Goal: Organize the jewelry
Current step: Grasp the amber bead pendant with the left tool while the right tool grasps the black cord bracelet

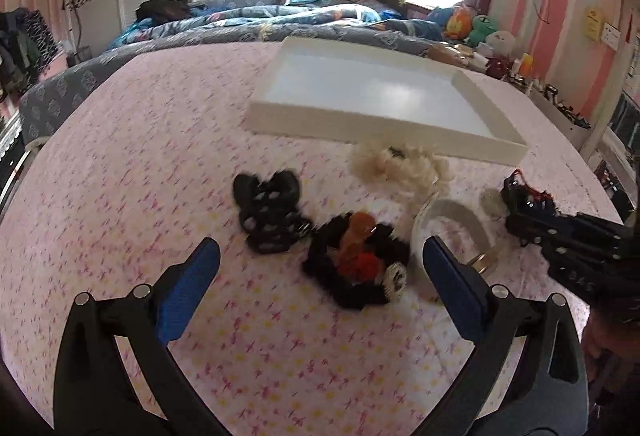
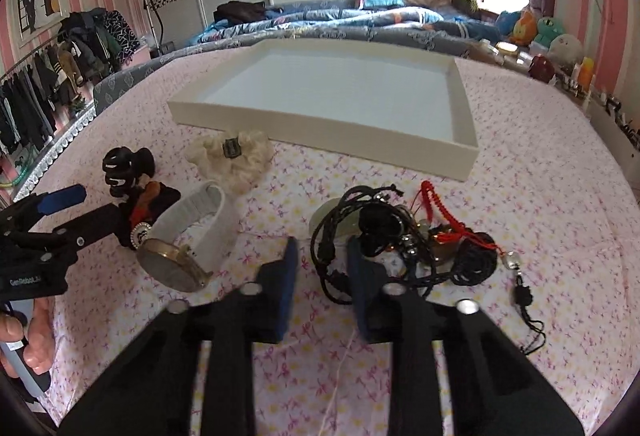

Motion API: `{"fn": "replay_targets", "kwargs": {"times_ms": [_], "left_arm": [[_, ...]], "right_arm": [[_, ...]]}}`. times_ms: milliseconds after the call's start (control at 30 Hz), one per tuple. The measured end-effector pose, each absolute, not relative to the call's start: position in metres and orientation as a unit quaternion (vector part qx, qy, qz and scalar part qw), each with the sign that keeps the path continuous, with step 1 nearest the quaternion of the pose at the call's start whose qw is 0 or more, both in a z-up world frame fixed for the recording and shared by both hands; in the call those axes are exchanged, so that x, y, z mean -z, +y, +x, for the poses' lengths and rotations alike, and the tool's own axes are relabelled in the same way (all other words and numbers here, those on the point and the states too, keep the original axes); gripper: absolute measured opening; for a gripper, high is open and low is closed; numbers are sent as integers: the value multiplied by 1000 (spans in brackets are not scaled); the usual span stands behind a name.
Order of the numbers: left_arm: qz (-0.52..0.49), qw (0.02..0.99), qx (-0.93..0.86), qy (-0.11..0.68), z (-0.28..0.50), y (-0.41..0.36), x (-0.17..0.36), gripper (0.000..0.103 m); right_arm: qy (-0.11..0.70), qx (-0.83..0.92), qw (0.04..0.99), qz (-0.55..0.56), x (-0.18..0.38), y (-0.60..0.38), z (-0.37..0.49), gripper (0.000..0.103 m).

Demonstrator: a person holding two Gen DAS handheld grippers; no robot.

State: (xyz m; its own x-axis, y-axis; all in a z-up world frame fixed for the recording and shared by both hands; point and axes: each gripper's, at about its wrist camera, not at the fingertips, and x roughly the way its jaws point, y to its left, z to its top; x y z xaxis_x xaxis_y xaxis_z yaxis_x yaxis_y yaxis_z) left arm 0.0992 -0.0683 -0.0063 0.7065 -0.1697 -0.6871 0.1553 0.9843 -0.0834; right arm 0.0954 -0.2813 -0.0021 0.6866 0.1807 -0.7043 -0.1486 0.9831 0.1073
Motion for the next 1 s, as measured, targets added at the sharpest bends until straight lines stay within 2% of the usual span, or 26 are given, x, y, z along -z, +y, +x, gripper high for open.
{"fn": "replay_targets", "kwargs": {"times_ms": [133,167,233,433,600,667,933,1000], "left_arm": [[1,919,109,379,109,-81,6,81],[6,916,113,384,111,-83,8,65],[2,905,126,408,119,-88,16,50],[6,905,122,408,121,-92,21,48],[-10,907,127,400,121,-89,13,33],[-6,906,133,401,121,-93,14,24],[9,902,130,411,122,-97,20,24],[12,902,125,413,122,-98,22,27]], "right_arm": [[389,-90,916,24,3,-281,99,16],[390,-91,916,25,3,-281,99,16],[390,-93,916,26,3,-280,100,16],[392,-100,914,33,4,-280,102,16],[393,-104,913,39,5,-281,103,16],[393,-104,913,40,5,-281,102,16],[399,-100,911,44,7,-283,104,16],[402,-100,909,42,9,-284,106,16]]}}
